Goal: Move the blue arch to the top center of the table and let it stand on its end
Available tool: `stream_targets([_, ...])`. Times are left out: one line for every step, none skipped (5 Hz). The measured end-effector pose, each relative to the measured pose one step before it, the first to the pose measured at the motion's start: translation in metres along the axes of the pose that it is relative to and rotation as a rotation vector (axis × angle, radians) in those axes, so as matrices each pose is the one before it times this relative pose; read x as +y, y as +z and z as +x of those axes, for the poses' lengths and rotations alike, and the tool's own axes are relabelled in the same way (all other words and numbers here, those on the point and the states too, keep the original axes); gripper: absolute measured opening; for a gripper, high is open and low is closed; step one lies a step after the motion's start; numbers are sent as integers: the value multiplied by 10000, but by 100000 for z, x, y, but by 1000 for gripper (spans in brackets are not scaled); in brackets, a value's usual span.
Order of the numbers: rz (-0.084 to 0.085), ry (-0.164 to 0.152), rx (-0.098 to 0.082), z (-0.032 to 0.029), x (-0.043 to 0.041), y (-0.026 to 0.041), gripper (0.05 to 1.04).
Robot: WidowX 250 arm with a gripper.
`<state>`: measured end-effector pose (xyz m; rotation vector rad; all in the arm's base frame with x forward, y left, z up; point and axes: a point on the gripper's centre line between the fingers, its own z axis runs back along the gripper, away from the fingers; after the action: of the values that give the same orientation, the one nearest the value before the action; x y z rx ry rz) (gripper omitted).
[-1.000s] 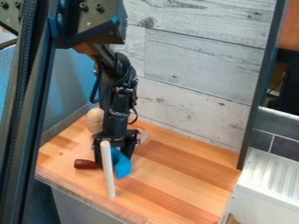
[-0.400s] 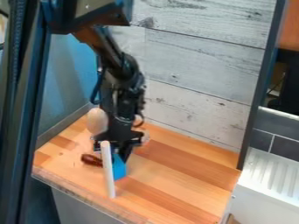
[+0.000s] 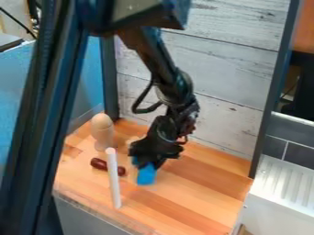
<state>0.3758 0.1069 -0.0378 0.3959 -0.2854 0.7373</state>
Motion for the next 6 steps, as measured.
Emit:
stream_targets([-125, -388, -1215, -12, -1472, 572, 288])
stream_targets([-337, 635, -991, 46, -604, 331, 288])
stream_targets([-418, 758, -426, 124, -118, 270, 288])
stream_targets([-667, 773, -494, 223, 62, 774, 288])
stream_targets([-715, 784, -796, 750, 738, 1281, 288])
stream_targets([-504, 614, -799, 925, 97, 558, 288])
